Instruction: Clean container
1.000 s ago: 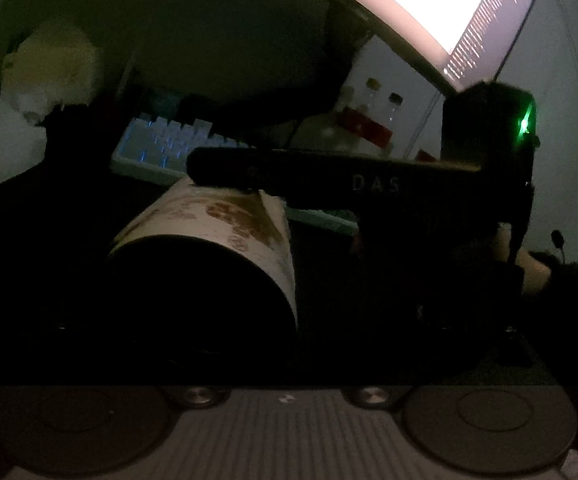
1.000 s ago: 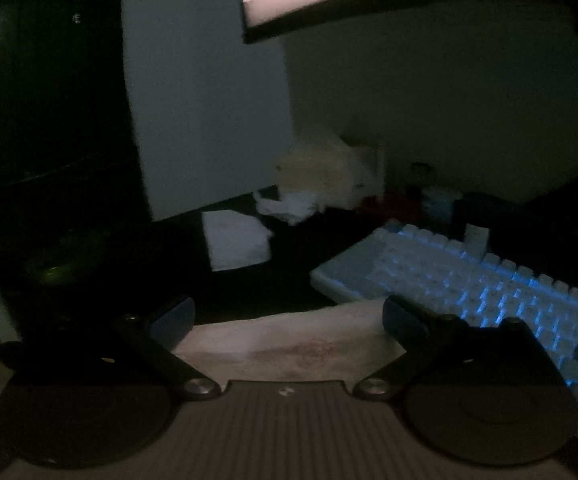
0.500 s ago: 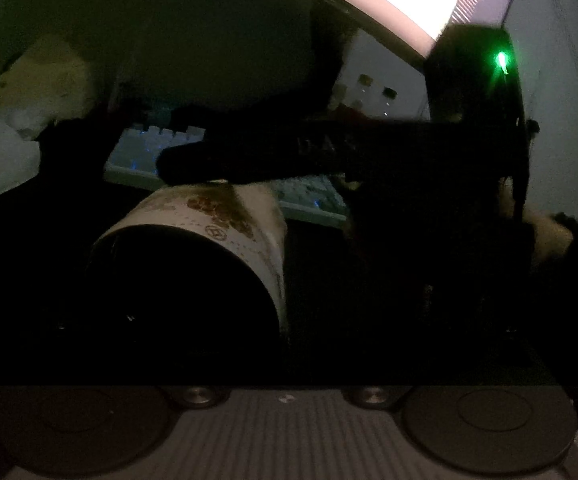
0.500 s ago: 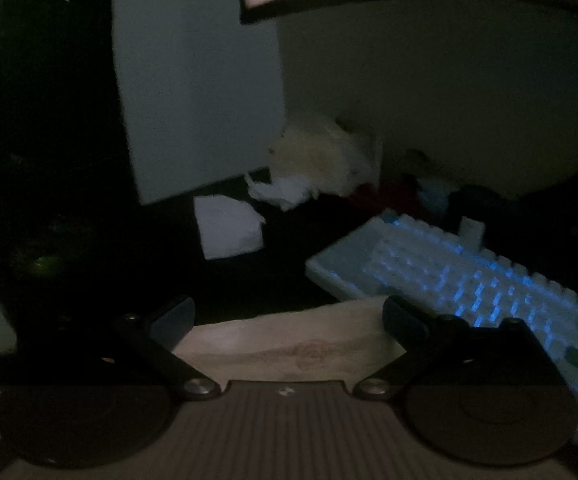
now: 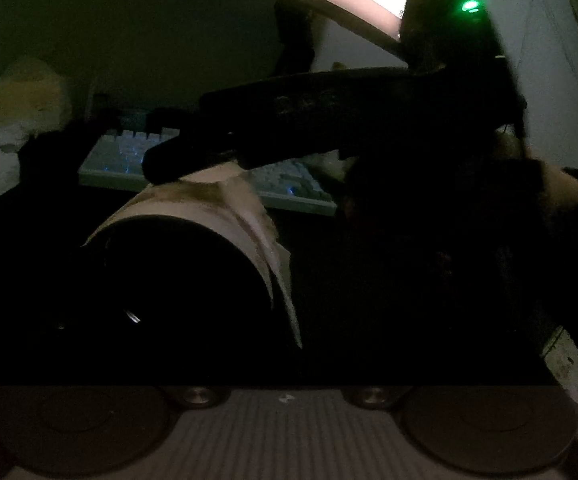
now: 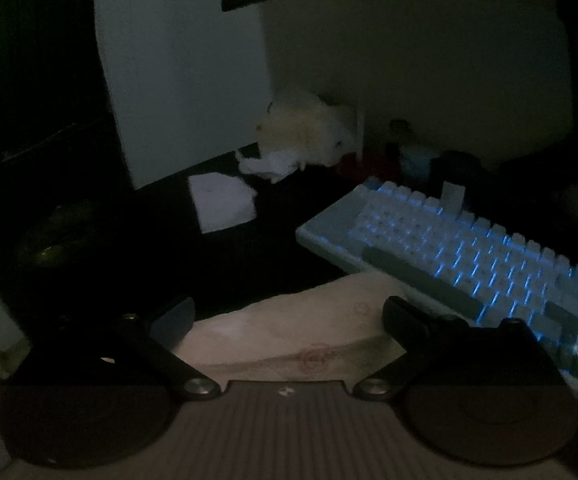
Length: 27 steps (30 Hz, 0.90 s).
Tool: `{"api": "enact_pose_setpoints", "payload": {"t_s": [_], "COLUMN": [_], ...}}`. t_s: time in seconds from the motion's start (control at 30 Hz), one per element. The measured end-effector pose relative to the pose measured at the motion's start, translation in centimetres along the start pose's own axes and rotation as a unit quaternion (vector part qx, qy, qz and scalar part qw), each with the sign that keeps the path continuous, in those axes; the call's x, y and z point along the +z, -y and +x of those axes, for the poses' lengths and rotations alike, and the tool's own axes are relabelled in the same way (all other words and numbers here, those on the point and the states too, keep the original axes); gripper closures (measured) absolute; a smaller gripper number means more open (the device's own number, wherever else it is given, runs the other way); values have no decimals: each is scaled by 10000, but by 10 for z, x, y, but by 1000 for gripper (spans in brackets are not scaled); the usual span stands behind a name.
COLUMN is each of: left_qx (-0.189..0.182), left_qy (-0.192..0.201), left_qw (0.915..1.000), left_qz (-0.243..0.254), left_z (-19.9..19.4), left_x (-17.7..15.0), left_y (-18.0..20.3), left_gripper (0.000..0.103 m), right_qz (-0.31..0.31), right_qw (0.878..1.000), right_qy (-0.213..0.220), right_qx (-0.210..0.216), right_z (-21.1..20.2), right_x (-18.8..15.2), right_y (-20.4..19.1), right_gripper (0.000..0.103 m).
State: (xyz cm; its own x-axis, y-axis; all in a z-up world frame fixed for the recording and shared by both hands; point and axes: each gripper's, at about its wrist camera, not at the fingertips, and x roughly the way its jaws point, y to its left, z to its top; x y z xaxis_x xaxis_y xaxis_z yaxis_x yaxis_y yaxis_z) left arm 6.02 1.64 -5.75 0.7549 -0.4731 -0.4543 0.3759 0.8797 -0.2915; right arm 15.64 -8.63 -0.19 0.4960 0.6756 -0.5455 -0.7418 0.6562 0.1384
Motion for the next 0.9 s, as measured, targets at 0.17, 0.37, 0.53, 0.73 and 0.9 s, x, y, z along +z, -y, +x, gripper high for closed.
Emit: {"api": "enact_pose_setpoints", "payload": {"t_s": [0.17, 0.37, 0.53, 0.73, 0.9], "left_qx": [-33, -115, -330, -384, -406], "left_qy": [3, -19, -91, -129, -124], "left_qw": [10000, 9999, 9993, 9992, 9991], "left_qz": [42, 53, -138, -33, 72], "left_z": [1, 1, -2, -1, -1], "left_x": [-2, -4, -3, -6, -9], "left_y": [5, 9, 10, 18, 24], "left_gripper": [0, 0, 0, 0, 0], "right_qz": [-135, 39, -297, -483, -399], "right_qw": [9997, 9997, 9993, 9982, 9992], "right_qy": [-7, 0, 163, 123, 35], "right_qx": [195, -222, 187, 340, 54], "right_z": [-8, 0, -12, -16, -19], "right_x": [-4, -2, -10, -11, -14], "right_y": [-4, 12, -1, 8, 15], "right_gripper": [0, 0, 0, 0, 0]}}
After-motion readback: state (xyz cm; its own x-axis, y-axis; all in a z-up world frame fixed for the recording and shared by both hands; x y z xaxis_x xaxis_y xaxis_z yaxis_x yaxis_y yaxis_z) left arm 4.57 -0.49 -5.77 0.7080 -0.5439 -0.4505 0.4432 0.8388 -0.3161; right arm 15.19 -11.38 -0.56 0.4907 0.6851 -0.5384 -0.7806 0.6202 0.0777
